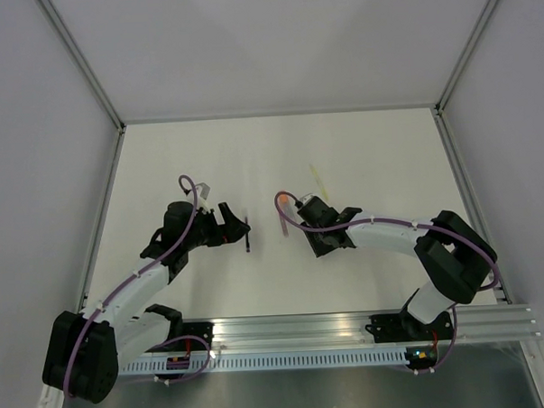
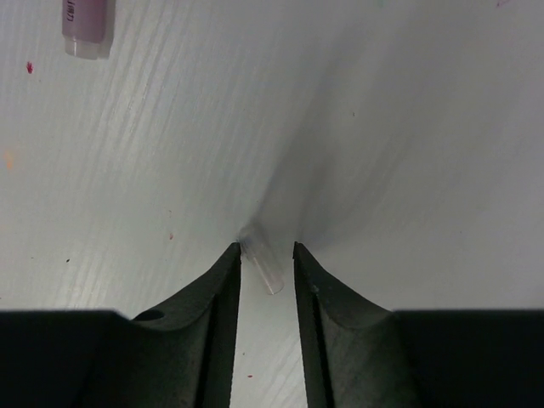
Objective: Insert the pens into the pen caps
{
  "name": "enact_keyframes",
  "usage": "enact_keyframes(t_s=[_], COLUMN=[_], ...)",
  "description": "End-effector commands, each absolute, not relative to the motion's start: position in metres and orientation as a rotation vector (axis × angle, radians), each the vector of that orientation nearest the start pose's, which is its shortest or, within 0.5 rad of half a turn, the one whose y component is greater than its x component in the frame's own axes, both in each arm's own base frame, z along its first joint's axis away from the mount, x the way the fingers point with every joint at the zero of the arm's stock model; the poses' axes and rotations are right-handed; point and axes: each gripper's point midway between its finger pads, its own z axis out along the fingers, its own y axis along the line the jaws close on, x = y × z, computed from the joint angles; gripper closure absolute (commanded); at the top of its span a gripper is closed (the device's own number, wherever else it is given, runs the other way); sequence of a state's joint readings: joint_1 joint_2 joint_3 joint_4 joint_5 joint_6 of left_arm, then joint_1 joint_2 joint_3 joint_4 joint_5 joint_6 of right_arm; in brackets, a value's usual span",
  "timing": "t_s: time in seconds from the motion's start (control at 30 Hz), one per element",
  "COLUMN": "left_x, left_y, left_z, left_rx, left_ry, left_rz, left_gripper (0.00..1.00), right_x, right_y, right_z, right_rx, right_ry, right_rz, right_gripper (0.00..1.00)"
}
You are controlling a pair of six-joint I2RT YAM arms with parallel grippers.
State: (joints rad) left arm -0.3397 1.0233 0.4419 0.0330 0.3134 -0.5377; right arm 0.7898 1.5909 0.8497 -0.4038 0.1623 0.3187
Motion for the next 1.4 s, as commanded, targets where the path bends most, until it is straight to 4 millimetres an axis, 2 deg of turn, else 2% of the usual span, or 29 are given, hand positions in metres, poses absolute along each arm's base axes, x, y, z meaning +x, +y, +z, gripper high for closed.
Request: enact_keyframes(t_s=[0.0,0.3,0.43,0.5,0.67,0.7,0.77,0.8,0.97,1.17,1.2,1.23,1.27,1.33,1.37], left_x=[0.268,0.265,0.262,0.258,0.246,0.242,0.238,0.235,0.228,0.222,0.222,0.227,0.226,0.241,0.246], left_y=[-0.167,-0.169,-0.174,-0.180,-0.196,-0.203,-0.207,-0.210,-0.219,-0.227,-0.226,-0.223,-0.222,-0.211,-0.202], left_z=[0.106,0.113,0.116,0.119,0.131,0.139,0.142,0.143,0.149,0.150,0.148,0.141,0.137,0.129,0.116], left_rx=[-0.021,0.003,0.030,0.062,0.148,0.193,0.213,0.226,0.244,0.288,0.282,0.244,0.245,0.178,0.112], left_ry=[2.174,2.136,2.119,2.099,2.040,2.005,1.992,1.985,1.961,1.949,1.956,1.996,2.026,2.070,2.130], left_rz=[-0.804,-0.827,-0.866,-0.912,-1.057,-1.111,-1.152,-1.185,-1.288,-1.372,-1.367,-1.321,-1.311,-1.177,-1.096], left_gripper=[0.01,0.01,0.03,0.04,0.06,0.08,0.09,0.09,0.12,0.15,0.16,0.16,0.16,0.16,0.15], right_x=[0.230,0.225,0.224,0.225,0.235,0.232,0.230,0.220,0.207,0.197,0.201,0.208,0.212,0.214,0.219], right_y=[0.213,0.211,0.214,0.223,0.254,0.263,0.281,0.293,0.327,0.351,0.349,0.341,0.335,0.322,0.314], right_z=[0.013,0.014,0.014,0.019,0.047,0.053,0.066,0.076,0.114,0.147,0.144,0.131,0.129,0.101,0.083], right_rx=[-0.570,-0.569,-0.569,-0.562,-0.501,-0.508,-0.535,-0.585,-0.610,-0.613,-0.600,-0.587,-0.573,-0.588,-0.580], right_ry=[2.640,2.655,2.648,2.624,2.516,2.495,2.426,2.386,2.214,2.111,2.120,2.170,2.188,2.283,2.324], right_rz=[0.143,0.149,0.182,0.239,0.435,0.488,0.576,0.634,0.772,0.875,0.841,0.745,0.695,0.549,0.457], right_gripper=[0.66,0.85,0.94,0.98,1.00,1.00,1.00,1.00,1.00,1.00,1.00,1.00,1.00,1.00,1.00])
